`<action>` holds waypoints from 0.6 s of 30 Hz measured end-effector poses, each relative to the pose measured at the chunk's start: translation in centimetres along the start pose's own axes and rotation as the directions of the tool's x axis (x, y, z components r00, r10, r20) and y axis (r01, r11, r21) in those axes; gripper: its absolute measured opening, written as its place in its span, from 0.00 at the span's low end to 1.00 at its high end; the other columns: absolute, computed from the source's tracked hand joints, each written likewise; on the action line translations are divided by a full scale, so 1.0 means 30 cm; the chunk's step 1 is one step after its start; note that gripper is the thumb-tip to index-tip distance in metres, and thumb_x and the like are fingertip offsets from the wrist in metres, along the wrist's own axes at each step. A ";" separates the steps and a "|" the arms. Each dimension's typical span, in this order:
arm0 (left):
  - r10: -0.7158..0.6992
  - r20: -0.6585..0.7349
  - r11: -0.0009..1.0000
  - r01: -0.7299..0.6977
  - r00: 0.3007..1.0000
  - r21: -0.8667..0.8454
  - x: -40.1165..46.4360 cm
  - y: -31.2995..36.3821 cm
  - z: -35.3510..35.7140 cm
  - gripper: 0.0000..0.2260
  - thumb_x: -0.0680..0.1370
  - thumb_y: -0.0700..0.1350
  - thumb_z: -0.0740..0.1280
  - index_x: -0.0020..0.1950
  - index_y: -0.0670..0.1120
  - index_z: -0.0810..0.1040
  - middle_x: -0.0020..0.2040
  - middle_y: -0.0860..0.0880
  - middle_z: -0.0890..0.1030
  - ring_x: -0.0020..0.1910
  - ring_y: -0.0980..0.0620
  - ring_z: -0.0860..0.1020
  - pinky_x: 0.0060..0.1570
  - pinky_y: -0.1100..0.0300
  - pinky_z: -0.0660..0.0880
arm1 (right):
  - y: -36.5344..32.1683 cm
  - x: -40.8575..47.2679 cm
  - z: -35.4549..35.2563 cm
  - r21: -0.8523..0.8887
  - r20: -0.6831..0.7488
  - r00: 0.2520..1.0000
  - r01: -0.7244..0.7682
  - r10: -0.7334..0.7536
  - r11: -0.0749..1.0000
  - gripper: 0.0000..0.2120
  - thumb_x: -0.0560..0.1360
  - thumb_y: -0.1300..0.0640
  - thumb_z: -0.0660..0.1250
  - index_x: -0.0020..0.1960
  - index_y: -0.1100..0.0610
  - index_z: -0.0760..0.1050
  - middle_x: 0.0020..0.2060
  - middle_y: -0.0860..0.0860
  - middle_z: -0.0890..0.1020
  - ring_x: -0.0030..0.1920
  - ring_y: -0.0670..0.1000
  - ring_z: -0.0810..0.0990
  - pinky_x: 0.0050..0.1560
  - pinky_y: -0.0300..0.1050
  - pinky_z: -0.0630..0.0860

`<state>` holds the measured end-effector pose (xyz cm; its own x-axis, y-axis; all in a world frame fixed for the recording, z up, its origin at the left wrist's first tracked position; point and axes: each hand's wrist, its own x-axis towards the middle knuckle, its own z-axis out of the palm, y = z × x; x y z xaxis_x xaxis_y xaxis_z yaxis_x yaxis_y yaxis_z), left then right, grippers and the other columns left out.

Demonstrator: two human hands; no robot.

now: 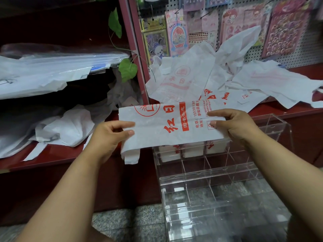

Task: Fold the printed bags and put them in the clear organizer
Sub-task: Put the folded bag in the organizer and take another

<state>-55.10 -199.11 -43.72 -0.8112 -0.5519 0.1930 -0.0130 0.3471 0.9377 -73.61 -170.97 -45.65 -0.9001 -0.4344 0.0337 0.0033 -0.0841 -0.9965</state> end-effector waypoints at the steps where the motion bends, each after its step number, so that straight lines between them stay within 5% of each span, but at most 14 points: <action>1: -0.023 0.010 1.000 0.023 1.000 -0.002 0.003 -0.005 -0.005 0.12 0.71 0.34 0.74 0.48 0.50 0.86 0.42 0.51 0.84 0.42 0.55 0.82 0.47 0.59 0.80 | -0.003 -0.003 -0.001 -0.022 -0.004 1.000 0.007 -0.007 1.000 0.13 0.71 0.72 0.70 0.51 0.58 0.82 0.53 0.52 0.81 0.48 0.49 0.83 0.39 0.34 0.80; 4: -0.064 0.008 0.998 0.064 0.998 0.013 0.010 -0.009 -0.015 0.15 0.68 0.35 0.77 0.47 0.55 0.87 0.45 0.42 0.79 0.44 0.45 0.78 0.56 0.41 0.77 | -0.005 -0.005 -0.004 -0.025 -0.011 1.000 0.022 -0.022 0.999 0.16 0.70 0.72 0.70 0.55 0.60 0.81 0.53 0.51 0.82 0.50 0.49 0.82 0.41 0.35 0.80; 8: -0.049 -0.058 0.996 0.053 0.997 0.071 0.009 -0.004 -0.015 0.14 0.68 0.38 0.78 0.49 0.54 0.86 0.32 0.55 0.72 0.36 0.50 0.72 0.37 0.57 0.72 | 0.000 0.001 -0.015 -0.110 -0.016 0.997 0.077 -0.079 0.991 0.17 0.69 0.70 0.72 0.54 0.56 0.81 0.54 0.51 0.82 0.53 0.49 0.83 0.50 0.39 0.81; 13: -0.022 -0.100 0.998 0.028 0.995 0.056 0.005 0.002 -0.008 0.12 0.68 0.38 0.78 0.46 0.54 0.86 0.35 0.50 0.74 0.37 0.50 0.72 0.43 0.55 0.72 | -0.004 0.008 -0.021 -0.285 0.009 0.984 0.173 -0.178 0.943 0.17 0.69 0.66 0.74 0.55 0.54 0.81 0.54 0.49 0.82 0.56 0.48 0.80 0.60 0.43 0.77; 18: 0.030 -0.097 0.980 -0.010 0.995 0.198 -0.001 0.012 -0.003 0.04 0.72 0.42 0.75 0.41 0.51 0.84 0.38 0.49 0.81 0.38 0.50 0.78 0.42 0.56 0.76 | 0.001 0.024 -0.020 -0.634 -0.008 0.921 0.296 -0.389 0.714 0.03 0.72 0.58 0.73 0.45 0.53 0.80 0.45 0.49 0.76 0.46 0.51 0.76 0.46 0.42 0.72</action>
<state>-55.05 -199.03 -43.35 -0.7507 -0.6123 0.2480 -0.1206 0.4962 0.8598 -74.51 -170.76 -45.69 -0.8339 -0.3600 0.4184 -0.5406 0.3798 -0.7507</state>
